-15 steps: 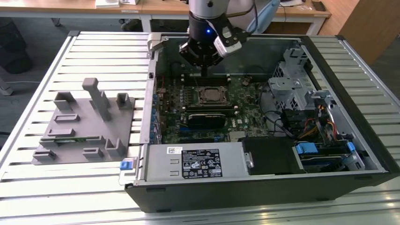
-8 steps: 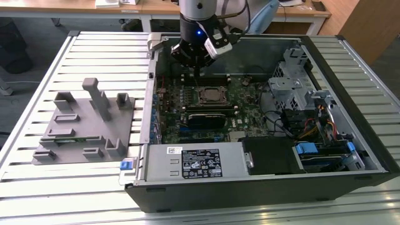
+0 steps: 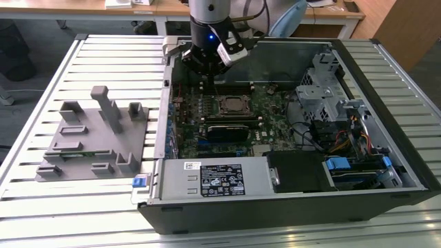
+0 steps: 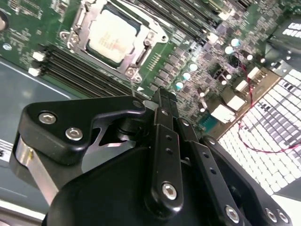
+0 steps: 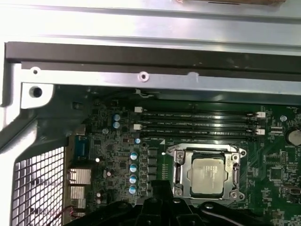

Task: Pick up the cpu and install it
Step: 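Install the first cpu locking lever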

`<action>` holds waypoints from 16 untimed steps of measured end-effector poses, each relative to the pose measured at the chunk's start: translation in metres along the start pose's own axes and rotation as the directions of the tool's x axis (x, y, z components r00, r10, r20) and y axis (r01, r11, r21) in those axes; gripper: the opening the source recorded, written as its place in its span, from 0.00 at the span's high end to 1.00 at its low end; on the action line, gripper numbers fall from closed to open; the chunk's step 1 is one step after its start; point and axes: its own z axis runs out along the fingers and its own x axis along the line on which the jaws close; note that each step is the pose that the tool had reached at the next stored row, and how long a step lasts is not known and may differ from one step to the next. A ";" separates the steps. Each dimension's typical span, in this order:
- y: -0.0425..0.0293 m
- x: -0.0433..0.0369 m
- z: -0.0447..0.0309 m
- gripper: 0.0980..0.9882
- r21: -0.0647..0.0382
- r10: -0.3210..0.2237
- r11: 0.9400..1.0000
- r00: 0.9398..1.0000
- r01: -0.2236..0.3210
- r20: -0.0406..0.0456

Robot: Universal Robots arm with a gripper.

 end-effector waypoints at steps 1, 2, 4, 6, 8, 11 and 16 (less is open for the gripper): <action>0.0000 0.0016 0.0003 0.99 0.000 0.000 1.000 1.000 0.000 0.000; 0.0000 0.0030 0.0007 0.99 0.000 0.000 1.000 1.000 0.000 0.000; 0.0003 0.0064 0.0017 0.99 0.000 0.000 1.000 1.000 0.000 0.000; 0.0018 0.0088 0.0032 0.99 0.000 -0.001 1.000 1.000 0.001 0.000; 0.0047 0.0090 0.0046 0.99 0.000 -0.001 1.000 1.000 0.001 0.000; 0.0116 0.0089 0.0058 0.99 0.000 -0.001 1.000 1.000 0.001 0.000; 0.0204 0.0077 0.0074 0.99 0.000 -0.001 1.000 1.000 0.001 0.000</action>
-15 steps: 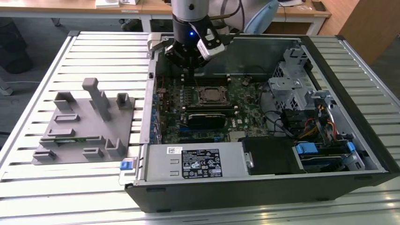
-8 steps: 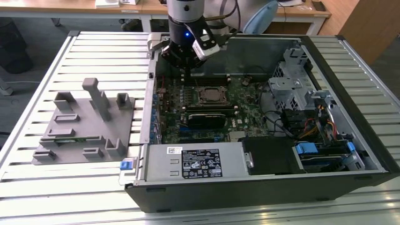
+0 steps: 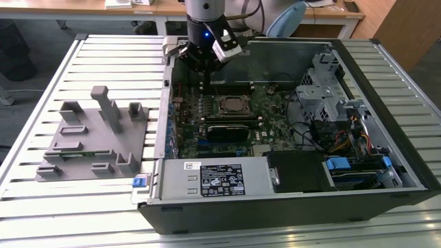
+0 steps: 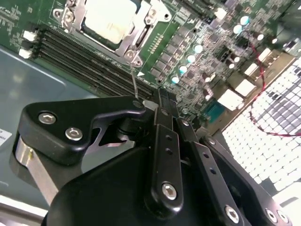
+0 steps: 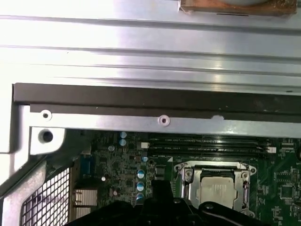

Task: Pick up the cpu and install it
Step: 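Install the first cpu locking lever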

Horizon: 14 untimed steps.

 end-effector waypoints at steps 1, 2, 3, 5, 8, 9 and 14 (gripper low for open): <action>0.0007 -0.0011 0.0003 0.99 0.000 0.000 1.000 1.000 0.000 0.000; 0.0015 -0.0024 0.0006 0.99 0.000 0.000 1.000 1.000 0.000 0.000; 0.0022 -0.0039 0.0008 0.99 0.000 0.000 1.000 1.000 0.000 0.000; 0.0033 -0.0078 0.0013 0.99 0.000 0.000 1.000 1.000 0.000 0.000; 0.0049 -0.0166 0.0020 0.99 0.000 0.000 1.000 1.000 0.000 0.000; 0.0054 -0.0199 0.0023 0.99 0.000 0.000 1.000 1.000 0.000 0.000; 0.0080 -0.0394 0.0043 0.99 0.000 0.000 1.000 1.000 0.000 0.000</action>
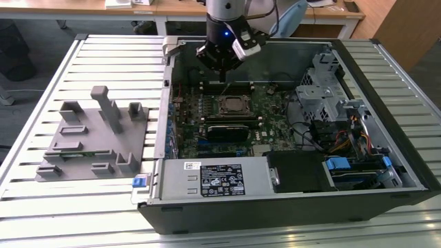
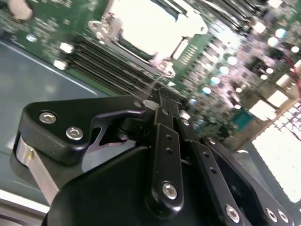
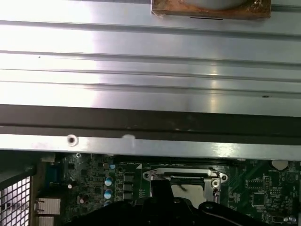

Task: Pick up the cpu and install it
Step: 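Install the first cpu locking lever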

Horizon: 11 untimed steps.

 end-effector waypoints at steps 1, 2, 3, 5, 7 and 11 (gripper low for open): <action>0.0003 -0.0043 0.0004 0.99 0.000 0.000 1.000 1.000 0.000 0.000; 0.0003 -0.0075 0.0007 0.99 0.000 0.000 1.000 1.000 0.000 0.000; 0.0003 -0.0082 0.0007 0.99 0.000 0.000 1.000 1.000 0.000 0.000; -0.0004 -0.0082 0.0007 0.99 -0.006 0.000 1.000 1.000 0.000 0.000; -0.0022 -0.0082 0.0010 0.99 -0.036 0.001 0.999 1.000 -0.001 0.001; -0.0033 -0.0087 0.0023 0.99 -0.055 0.003 0.998 1.000 -0.003 0.001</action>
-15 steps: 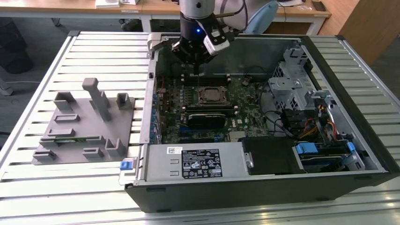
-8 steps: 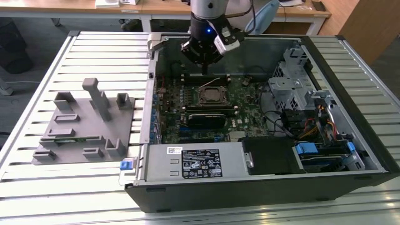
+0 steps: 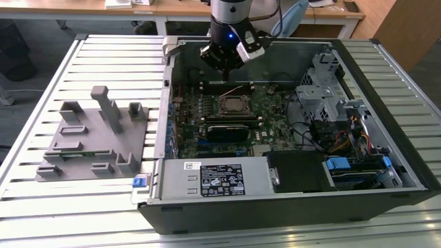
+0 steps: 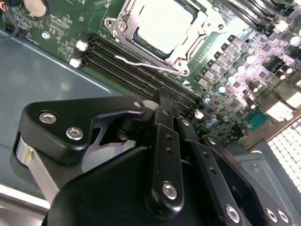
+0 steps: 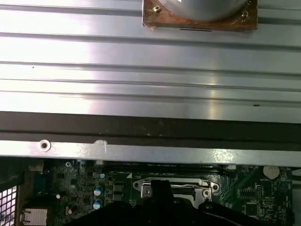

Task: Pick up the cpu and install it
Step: 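Install the first cpu locking lever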

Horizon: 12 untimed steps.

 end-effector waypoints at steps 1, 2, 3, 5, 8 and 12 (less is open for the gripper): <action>-0.0001 0.0000 0.0006 0.99 0.002 0.002 1.000 1.000 -0.002 0.000; -0.0002 -0.0004 0.0016 0.99 0.004 0.003 1.000 1.000 -0.003 0.000; -0.0003 -0.0008 0.0026 0.99 0.004 0.004 1.000 1.000 -0.004 0.000; -0.0006 -0.0025 0.0060 0.99 0.004 0.005 1.000 1.000 -0.005 0.001; -0.0011 -0.0066 0.0115 0.99 0.006 0.004 1.000 1.000 -0.004 0.000; -0.0010 -0.0124 0.0173 0.99 0.006 0.000 1.000 1.000 0.000 0.000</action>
